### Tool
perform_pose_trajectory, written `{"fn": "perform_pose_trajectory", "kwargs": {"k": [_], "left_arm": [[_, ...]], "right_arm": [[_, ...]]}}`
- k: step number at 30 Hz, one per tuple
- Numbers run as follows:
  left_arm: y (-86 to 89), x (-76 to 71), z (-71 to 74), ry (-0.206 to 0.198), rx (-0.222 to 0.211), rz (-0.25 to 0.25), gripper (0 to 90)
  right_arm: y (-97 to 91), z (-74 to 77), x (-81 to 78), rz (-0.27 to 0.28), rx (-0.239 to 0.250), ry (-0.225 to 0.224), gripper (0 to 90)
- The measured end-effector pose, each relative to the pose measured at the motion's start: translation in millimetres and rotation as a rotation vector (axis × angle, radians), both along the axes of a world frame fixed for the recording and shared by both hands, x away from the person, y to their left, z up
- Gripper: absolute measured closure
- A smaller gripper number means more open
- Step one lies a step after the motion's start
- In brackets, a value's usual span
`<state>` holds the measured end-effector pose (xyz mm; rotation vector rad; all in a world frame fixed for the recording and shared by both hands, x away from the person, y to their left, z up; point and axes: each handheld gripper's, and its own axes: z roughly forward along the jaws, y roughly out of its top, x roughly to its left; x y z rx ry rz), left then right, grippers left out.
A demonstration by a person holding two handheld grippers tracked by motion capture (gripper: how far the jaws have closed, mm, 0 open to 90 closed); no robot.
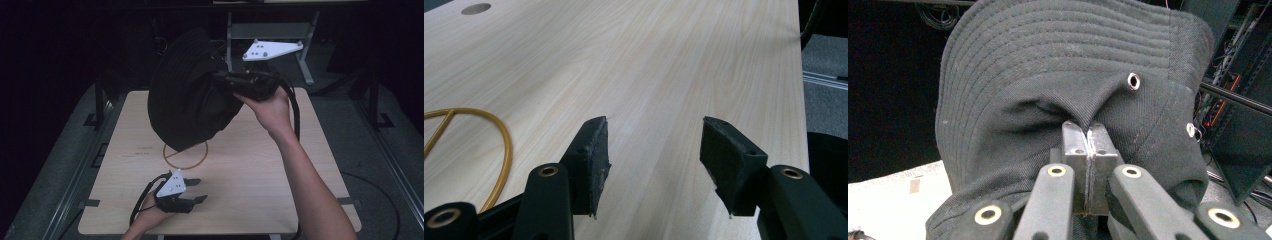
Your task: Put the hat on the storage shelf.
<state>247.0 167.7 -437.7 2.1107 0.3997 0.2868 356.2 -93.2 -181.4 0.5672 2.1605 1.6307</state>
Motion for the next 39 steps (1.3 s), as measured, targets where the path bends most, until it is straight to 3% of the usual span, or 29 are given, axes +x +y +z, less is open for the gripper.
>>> {"fn": "perform_pose_trajectory", "kwargs": {"k": [7,29,39], "left_arm": [[-1.5,0.0,-0.5,0.004,0.004,0.0,43.6],[-4.6,-3.0,-2.0,0.029,-0.005,-0.02,43.8],[-3.7,-2.3,0.3,0.012,-0.007,-0.026,43.8]], "right_arm": [[17.3,11.9,11.2,0.006,-0.031,-0.037,89.7],[58.0,12.8,38.5,0.049,-0.028,0.019,89.7],[77.2,7.3,52.0,0.059,-0.038,0.047,89.6]]}}
